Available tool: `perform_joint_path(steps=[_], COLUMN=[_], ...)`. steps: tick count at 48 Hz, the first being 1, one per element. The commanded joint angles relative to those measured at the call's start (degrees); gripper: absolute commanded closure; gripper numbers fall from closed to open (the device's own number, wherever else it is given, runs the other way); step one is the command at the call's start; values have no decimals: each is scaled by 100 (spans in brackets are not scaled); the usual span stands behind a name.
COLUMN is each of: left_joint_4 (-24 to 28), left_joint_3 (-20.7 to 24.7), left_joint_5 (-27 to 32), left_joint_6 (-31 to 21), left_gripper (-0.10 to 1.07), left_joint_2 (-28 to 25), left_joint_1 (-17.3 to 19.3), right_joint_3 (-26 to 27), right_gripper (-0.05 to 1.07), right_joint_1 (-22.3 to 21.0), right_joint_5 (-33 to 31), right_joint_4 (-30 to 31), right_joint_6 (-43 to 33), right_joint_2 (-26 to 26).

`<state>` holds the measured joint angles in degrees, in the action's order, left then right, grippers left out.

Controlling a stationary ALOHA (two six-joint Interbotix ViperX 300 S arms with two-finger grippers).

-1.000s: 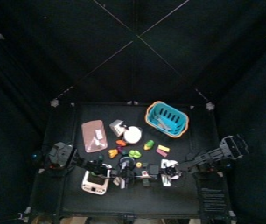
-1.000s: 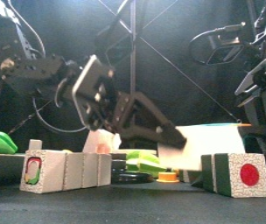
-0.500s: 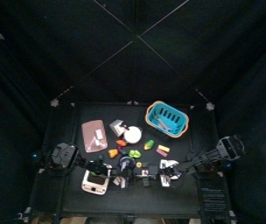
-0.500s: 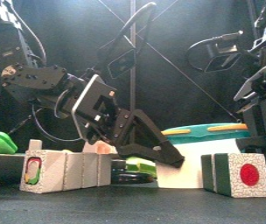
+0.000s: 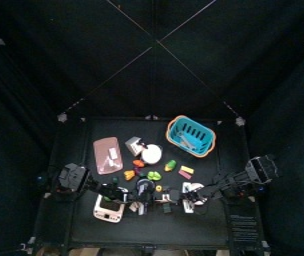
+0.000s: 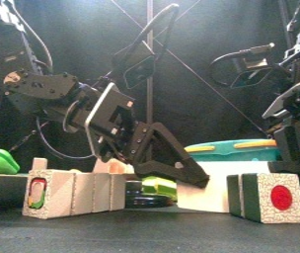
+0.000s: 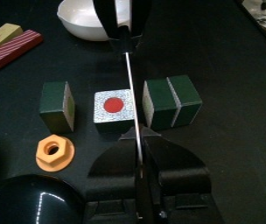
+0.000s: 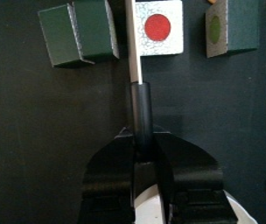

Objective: Cut sushi piece

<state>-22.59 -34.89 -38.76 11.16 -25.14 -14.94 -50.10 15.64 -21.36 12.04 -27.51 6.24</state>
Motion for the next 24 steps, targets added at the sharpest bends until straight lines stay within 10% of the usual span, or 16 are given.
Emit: perform_joint_path(steps=[1,24], left_joint_4=[0,105], left_joint_3=[53,70], left_joint_5=[26,18], left_joint_6=[35,26], left_gripper=[59,59], left_joint_2=[105,167], left_joint_1=[132,185], right_joint_3=[132,132], right_gripper=[60,60], right_joint_1=[-132,-193], right_joint_5=[26,26], right_joint_4=[97,158], right_joint_6=[-9,-9], right_joint_2=[158,220])
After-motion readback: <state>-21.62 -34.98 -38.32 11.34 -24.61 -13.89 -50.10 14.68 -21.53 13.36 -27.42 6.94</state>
